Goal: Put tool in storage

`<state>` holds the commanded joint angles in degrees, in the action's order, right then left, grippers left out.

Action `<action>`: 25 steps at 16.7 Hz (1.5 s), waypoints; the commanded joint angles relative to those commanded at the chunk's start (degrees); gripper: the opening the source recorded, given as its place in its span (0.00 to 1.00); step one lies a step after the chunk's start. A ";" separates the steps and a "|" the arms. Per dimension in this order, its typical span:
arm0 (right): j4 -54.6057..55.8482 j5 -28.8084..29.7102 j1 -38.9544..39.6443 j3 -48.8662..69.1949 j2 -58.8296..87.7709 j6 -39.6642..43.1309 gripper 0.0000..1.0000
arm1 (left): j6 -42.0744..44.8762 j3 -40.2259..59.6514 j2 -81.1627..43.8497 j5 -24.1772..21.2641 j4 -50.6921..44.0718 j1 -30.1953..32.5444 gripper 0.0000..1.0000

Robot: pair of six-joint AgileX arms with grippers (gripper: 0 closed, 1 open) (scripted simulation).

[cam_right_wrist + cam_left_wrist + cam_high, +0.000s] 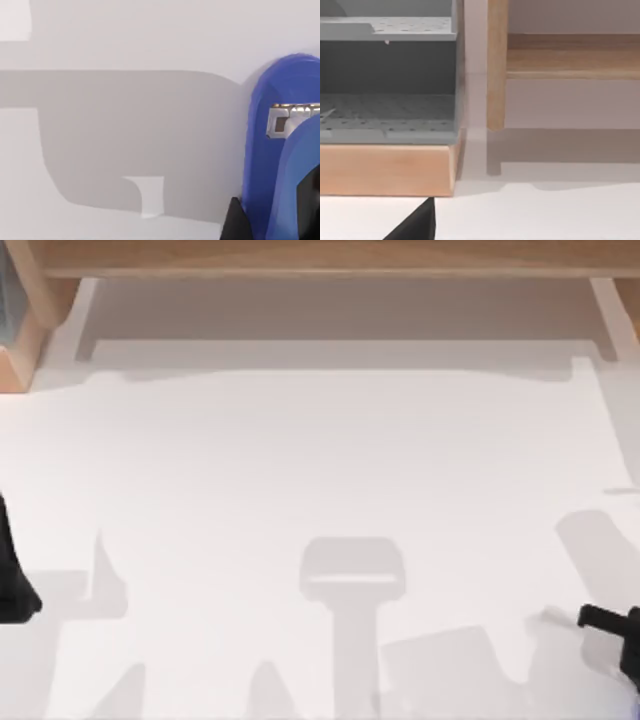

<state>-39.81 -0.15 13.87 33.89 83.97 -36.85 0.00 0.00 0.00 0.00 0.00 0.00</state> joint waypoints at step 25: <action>-12.19 0.95 -5.05 16.74 -0.33 7.58 0.00 | 0.00 0.00 0.00 0.00 0.00 0.00 1.00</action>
<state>-51.99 0.80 8.82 50.63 83.64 -29.27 0.00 0.00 0.00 0.00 0.00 0.00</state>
